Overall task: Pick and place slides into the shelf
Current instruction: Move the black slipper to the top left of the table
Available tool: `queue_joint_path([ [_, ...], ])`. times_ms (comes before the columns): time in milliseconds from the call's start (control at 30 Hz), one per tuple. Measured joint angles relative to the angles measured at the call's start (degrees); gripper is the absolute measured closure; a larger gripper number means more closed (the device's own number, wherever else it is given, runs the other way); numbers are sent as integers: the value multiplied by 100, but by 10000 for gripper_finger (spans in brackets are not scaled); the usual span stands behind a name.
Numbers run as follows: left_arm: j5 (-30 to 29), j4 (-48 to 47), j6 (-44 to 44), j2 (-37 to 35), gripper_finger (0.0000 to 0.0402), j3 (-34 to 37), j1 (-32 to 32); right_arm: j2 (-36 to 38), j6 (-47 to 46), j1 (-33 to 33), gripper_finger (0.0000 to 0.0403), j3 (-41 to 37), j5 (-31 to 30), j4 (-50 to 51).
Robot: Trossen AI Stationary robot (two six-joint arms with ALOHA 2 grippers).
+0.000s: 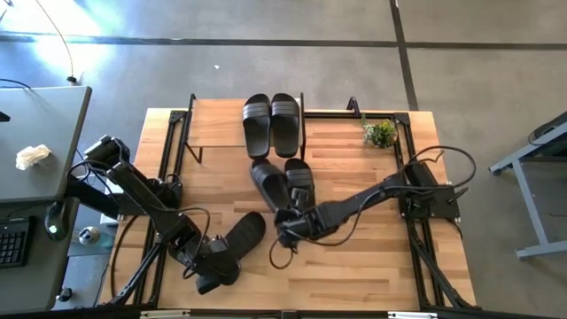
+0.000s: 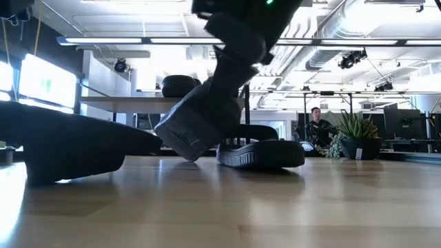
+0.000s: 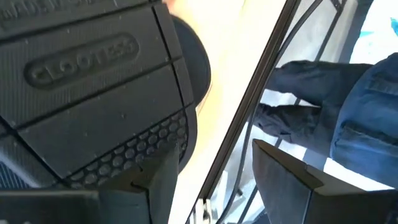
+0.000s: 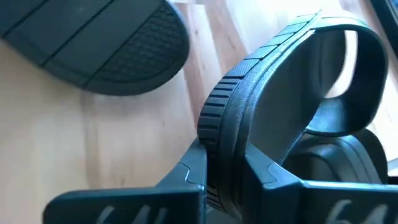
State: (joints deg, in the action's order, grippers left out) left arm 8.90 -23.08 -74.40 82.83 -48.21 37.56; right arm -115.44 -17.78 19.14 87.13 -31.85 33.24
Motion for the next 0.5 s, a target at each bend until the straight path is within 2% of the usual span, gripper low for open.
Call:
queue_joint_path([
  [367, -105, 20, 47, 0, 213, 0, -4, 0, 276, -588, 355, 0, 248, -569],
  [500, -147, 20, 47, 0, 213, 0, -4, 0, 282, -749, 352, 0, 521, -712],
])
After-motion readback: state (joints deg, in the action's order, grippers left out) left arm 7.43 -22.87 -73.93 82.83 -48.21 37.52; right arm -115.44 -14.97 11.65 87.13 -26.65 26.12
